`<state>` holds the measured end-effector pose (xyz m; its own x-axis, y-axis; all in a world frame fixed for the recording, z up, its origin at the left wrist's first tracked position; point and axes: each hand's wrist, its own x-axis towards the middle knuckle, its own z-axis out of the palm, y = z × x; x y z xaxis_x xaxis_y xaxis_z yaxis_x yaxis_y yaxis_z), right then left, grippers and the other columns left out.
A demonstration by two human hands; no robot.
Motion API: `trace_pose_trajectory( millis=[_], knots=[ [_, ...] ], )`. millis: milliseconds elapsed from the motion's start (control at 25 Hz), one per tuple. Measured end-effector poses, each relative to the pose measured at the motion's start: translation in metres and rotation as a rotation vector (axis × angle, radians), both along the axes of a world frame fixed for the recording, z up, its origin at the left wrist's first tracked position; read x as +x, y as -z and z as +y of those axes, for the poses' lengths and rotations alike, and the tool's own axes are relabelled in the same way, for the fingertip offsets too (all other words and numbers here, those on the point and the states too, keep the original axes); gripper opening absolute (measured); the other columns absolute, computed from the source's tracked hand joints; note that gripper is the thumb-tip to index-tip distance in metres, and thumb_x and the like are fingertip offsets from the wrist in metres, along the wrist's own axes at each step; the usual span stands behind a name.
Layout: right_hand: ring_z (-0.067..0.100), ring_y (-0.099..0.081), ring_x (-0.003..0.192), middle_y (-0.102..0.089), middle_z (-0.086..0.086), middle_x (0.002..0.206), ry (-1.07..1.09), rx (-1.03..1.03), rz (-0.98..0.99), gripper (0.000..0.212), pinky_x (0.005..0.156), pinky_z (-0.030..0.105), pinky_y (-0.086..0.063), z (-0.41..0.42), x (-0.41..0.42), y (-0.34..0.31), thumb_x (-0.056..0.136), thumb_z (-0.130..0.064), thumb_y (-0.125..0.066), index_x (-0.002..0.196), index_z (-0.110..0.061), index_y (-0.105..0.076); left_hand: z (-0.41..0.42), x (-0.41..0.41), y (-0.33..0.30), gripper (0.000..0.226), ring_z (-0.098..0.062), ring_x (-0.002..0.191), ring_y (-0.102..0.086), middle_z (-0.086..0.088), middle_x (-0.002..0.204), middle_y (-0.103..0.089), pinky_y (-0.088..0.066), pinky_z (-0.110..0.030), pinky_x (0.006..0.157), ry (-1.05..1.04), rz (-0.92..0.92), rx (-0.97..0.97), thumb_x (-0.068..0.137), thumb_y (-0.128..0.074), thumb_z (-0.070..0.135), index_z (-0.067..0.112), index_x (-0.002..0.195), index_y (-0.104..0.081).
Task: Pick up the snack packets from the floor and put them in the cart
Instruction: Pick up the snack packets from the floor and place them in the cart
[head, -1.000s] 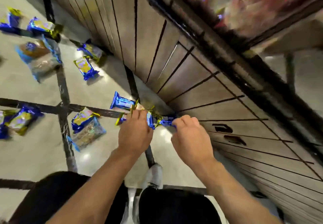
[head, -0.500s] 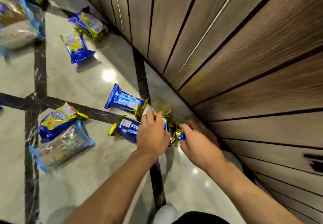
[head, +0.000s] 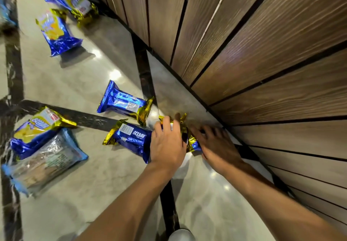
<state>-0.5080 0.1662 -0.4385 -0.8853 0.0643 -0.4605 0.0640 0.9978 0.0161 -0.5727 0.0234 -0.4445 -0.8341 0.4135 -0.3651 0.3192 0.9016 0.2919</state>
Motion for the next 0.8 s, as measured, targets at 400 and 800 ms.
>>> trace_pose_trajectory(
  millis=[400, 800],
  knots=[
    [0.033, -0.046, 0.115, -0.039, 0.008, 0.13, 0.124, -0.054, -0.035, 0.07, 0.092, 0.043, -0.042, -0.011, 0.0, -0.026, 0.094, -0.027, -0.052, 0.147, -0.052, -0.015, -0.004, -0.009, -0.016, 0.048, -0.032, 0.123, -0.038, -0.008, 0.141, -0.035, -0.044, -0.04, 0.099, -0.018, 0.024, 0.071, 0.087, -0.066, 0.029, 0.021, 0.129, -0.043],
    [0.03, -0.052, 0.105, -0.046, 0.006, 0.119, 0.33, -0.155, 0.07, 0.066, 0.081, 0.039, -0.047, -0.046, -0.024, -0.21, 0.091, -0.027, -0.057, 0.145, -0.05, -0.027, -0.044, -0.029, -0.208, 0.076, -0.032, 0.125, -0.038, -0.004, 0.144, -0.037, -0.043, -0.044, 0.096, -0.134, 0.087, 0.17, 0.083, -0.067, 0.013, 0.037, 0.147, -0.034]
  ],
)
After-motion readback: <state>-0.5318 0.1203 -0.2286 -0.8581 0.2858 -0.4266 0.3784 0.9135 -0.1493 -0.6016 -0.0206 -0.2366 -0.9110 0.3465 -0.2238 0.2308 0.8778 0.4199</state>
